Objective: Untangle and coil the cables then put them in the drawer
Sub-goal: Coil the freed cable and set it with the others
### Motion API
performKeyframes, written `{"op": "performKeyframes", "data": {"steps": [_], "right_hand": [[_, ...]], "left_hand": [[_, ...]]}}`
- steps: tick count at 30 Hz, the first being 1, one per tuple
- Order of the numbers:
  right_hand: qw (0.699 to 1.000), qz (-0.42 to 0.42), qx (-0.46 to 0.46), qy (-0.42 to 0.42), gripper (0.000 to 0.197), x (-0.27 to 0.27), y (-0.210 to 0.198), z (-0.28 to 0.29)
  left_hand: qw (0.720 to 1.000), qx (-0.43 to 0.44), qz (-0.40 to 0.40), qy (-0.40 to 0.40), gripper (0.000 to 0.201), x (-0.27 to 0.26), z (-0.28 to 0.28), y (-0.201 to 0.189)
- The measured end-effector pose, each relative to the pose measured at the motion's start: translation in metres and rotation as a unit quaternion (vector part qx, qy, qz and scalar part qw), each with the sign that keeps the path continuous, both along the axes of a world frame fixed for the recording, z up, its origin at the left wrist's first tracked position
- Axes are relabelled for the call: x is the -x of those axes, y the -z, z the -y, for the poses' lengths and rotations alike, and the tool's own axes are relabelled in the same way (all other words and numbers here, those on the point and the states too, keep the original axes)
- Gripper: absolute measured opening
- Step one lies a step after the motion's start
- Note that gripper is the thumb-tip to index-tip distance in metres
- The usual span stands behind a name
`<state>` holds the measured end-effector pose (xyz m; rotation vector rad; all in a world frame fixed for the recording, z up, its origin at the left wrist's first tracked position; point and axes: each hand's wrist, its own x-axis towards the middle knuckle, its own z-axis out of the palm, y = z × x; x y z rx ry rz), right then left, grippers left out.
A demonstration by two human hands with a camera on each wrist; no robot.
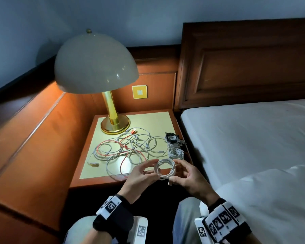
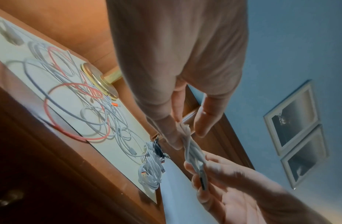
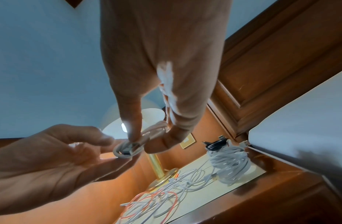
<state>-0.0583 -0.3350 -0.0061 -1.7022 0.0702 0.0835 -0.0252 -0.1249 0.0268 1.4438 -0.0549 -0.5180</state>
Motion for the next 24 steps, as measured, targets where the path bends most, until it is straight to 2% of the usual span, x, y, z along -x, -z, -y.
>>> {"op": "performKeyframes", "data": {"steps": [4, 7, 9, 12, 14, 17, 24], "right_hand": [[0.999, -0.006, 0.032, 0.025, 0.059, -0.036, 0.003, 0.025], [0.997, -0.019, 0.061, 0.032, 0.060, -0.064, 0.009, 0.037], [0.992, -0.029, 0.115, 0.033, 0.066, -0.080, 0.015, 0.044], [0.967, -0.015, 0.252, 0.036, 0.056, -0.096, 0.024, 0.051], [0.951, 0.002, 0.309, 0.025, 0.045, -0.103, 0.031, 0.052], [0.934, 0.012, 0.357, -0.001, 0.029, -0.108, 0.041, 0.050], [0.895, 0.026, 0.444, -0.038, 0.022, -0.110, 0.048, 0.042]], "left_hand": [[0.999, -0.039, 0.004, 0.038, 0.066, -0.039, 0.032, 0.004], [0.998, 0.010, -0.052, 0.015, 0.054, -0.067, 0.051, 0.016], [0.998, 0.026, -0.062, 0.008, 0.053, -0.080, 0.057, 0.022], [0.997, 0.026, -0.067, -0.014, 0.056, -0.094, 0.057, 0.032], [0.996, 0.031, -0.073, -0.029, 0.056, -0.098, 0.055, 0.038], [0.996, 0.031, -0.074, -0.046, 0.055, -0.103, 0.052, 0.047], [0.994, 0.052, -0.078, -0.051, 0.055, -0.108, 0.047, 0.058]]}}
